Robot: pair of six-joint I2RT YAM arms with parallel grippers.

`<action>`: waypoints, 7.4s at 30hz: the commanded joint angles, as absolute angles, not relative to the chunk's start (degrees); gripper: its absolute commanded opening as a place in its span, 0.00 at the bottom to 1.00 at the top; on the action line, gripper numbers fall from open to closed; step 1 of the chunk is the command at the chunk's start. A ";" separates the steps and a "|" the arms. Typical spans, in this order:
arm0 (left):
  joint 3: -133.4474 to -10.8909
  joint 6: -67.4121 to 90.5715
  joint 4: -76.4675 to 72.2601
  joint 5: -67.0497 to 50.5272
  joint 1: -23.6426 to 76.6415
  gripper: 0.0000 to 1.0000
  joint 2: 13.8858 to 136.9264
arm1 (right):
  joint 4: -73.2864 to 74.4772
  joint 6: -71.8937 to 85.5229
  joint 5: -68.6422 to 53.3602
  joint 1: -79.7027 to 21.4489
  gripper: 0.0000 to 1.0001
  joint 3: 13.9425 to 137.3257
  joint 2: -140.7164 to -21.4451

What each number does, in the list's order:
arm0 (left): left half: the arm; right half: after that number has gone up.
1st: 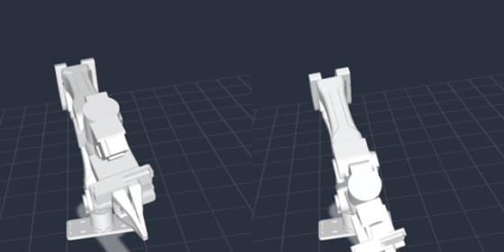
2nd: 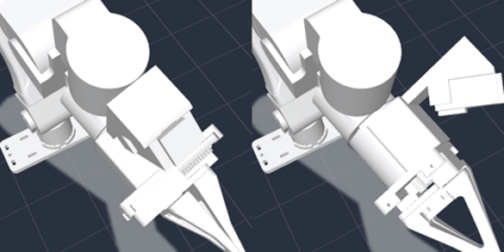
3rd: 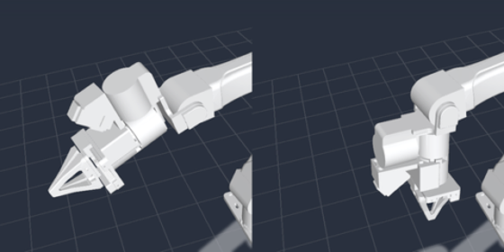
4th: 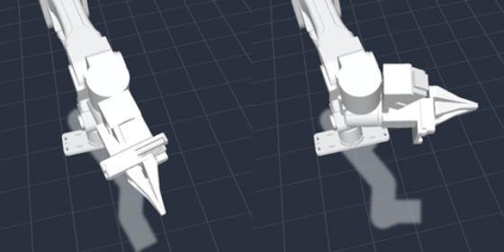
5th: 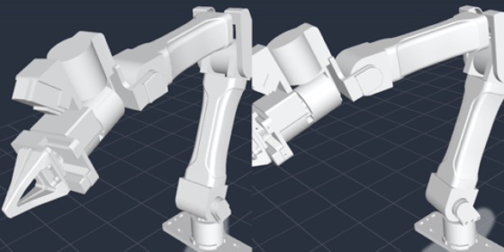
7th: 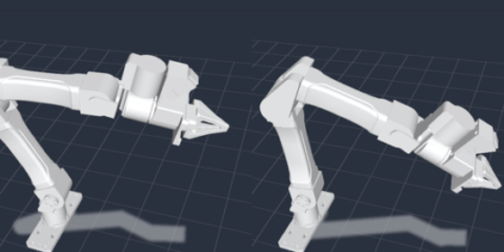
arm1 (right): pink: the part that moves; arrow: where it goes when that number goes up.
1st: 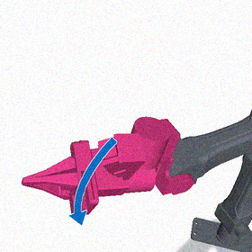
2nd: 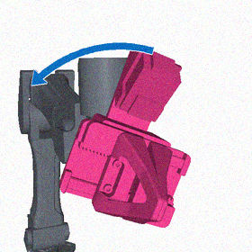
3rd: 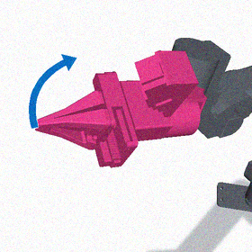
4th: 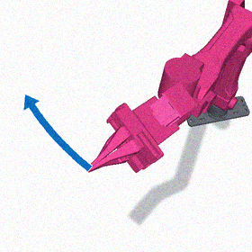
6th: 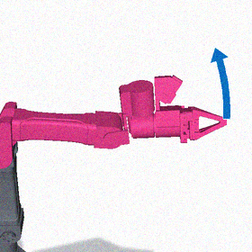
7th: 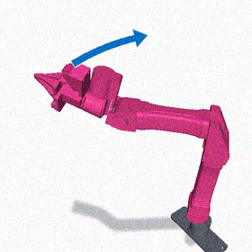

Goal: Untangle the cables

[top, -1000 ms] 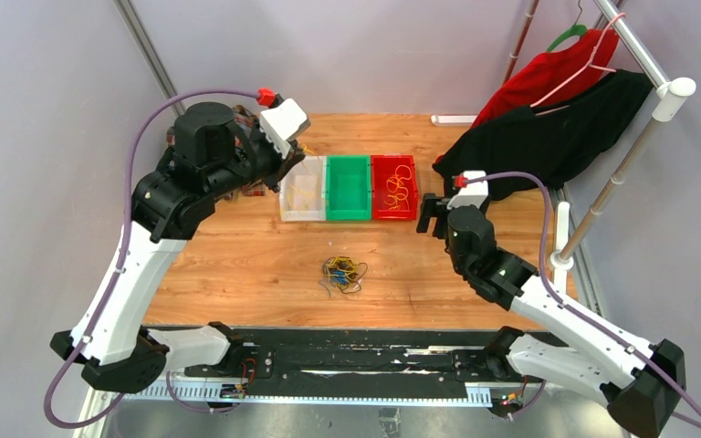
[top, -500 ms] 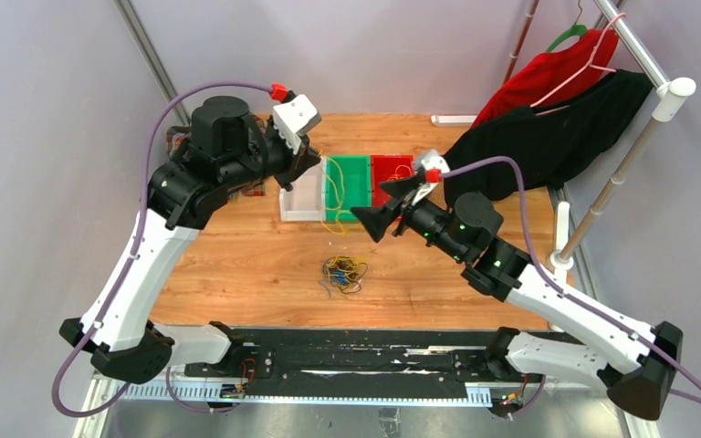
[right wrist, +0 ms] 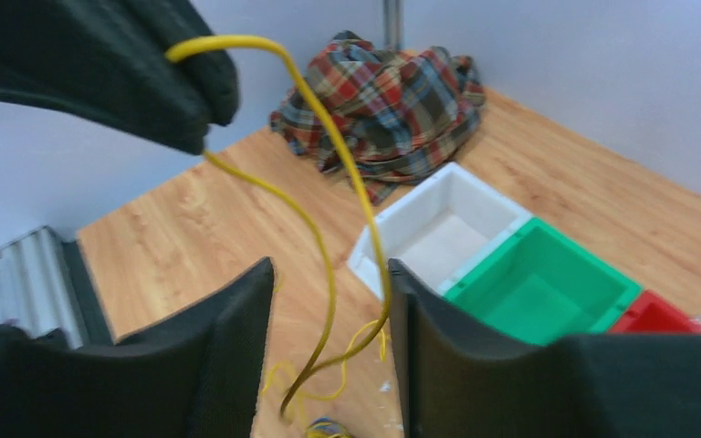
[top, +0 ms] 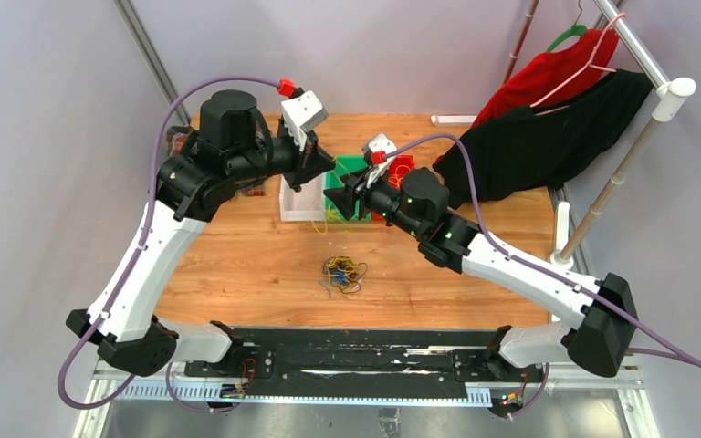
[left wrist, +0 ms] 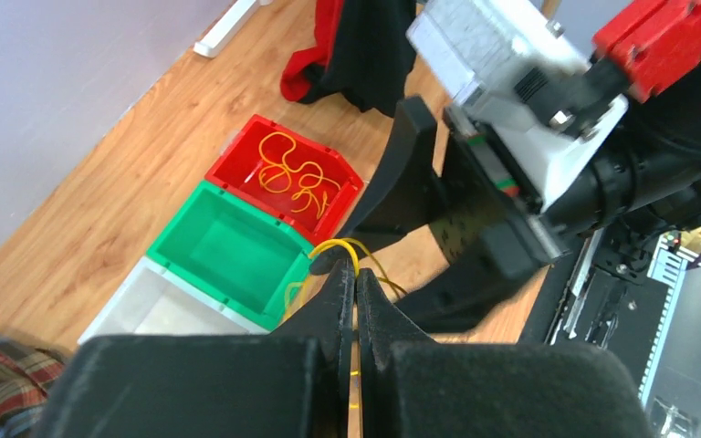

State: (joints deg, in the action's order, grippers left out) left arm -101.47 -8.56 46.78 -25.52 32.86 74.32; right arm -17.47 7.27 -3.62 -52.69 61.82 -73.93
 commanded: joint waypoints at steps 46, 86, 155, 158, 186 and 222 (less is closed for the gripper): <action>-79.76 -20.69 55.86 -17.32 33.13 0.98 64.69 | -8.17 1.14 18.71 -30.76 0.00 78.95 -103.90; -63.71 -11.68 41.06 -31.13 33.13 0.70 82.66 | -2.24 21.90 15.05 -40.65 0.56 49.92 -73.04; -74.61 -18.86 52.49 -39.86 33.29 0.01 69.70 | -18.49 7.98 -12.41 -54.91 0.56 44.60 -64.00; -75.19 -19.29 53.20 -40.34 33.29 0.01 69.83 | -19.35 6.45 -10.02 -55.90 0.55 44.76 -64.91; -78.22 -20.65 56.60 -43.11 33.31 0.01 69.89 | -21.17 1.95 -2.83 -59.07 0.45 44.38 -62.56; -88.58 -17.16 57.74 -45.53 33.31 0.01 68.93 | -28.80 11.34 -1.58 -60.82 0.47 43.54 -77.24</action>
State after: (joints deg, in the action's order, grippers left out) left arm -85.71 -18.00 57.56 -43.62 32.86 70.26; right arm -25.69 8.75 -3.46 -59.86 44.47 -75.99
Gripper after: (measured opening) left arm 0.014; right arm 0.490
